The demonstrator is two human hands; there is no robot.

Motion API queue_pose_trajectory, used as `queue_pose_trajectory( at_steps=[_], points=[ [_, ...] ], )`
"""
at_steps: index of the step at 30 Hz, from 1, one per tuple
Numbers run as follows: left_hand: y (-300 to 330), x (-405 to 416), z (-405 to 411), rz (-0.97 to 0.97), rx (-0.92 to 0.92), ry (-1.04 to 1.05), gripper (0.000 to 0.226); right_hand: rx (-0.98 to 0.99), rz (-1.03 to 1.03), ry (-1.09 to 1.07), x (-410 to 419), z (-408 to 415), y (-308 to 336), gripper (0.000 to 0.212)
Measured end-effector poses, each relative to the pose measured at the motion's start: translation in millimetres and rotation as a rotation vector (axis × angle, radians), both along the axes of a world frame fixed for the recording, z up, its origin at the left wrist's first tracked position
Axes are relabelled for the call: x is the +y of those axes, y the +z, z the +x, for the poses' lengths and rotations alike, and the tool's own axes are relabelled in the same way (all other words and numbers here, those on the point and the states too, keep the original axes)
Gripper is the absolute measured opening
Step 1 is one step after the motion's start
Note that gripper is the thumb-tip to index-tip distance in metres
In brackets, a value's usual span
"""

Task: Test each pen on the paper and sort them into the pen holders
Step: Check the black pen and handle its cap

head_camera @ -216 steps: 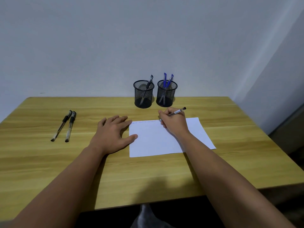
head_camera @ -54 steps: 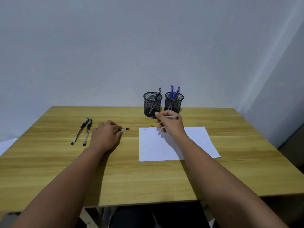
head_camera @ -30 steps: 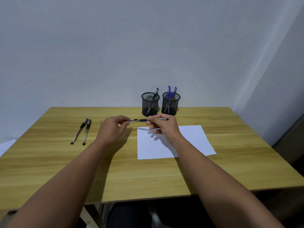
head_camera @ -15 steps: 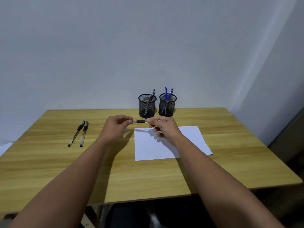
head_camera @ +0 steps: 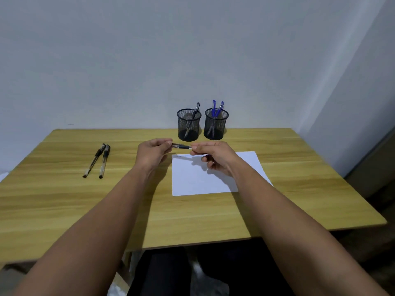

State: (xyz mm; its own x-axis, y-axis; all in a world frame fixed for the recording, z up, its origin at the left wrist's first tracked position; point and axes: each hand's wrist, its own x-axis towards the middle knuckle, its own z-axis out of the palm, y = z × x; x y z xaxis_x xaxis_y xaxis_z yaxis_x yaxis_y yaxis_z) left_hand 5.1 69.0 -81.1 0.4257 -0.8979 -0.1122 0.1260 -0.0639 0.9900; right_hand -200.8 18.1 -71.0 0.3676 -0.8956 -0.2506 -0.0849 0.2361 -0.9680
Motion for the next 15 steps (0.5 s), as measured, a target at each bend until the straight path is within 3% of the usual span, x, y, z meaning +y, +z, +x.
queue_pose_trajectory(
  at_steps=[7,12,15],
  points=[
    [0.6,-0.7,-5.9,-0.015,0.037,0.021,0.016,-0.006,0.022,-0.059,1.2,0.0,-6.2,0.017],
    [2.9,2.2,-6.2,-0.032,0.044,0.020,0.005,0.006,0.018,0.025,6.5,2.5,-16.2,0.009],
    [3.5,0.5,-5.7,-0.037,-0.001,0.035,0.010,0.028,-0.064,-0.008,4.3,7.6,-18.5,0.005]
  ],
)
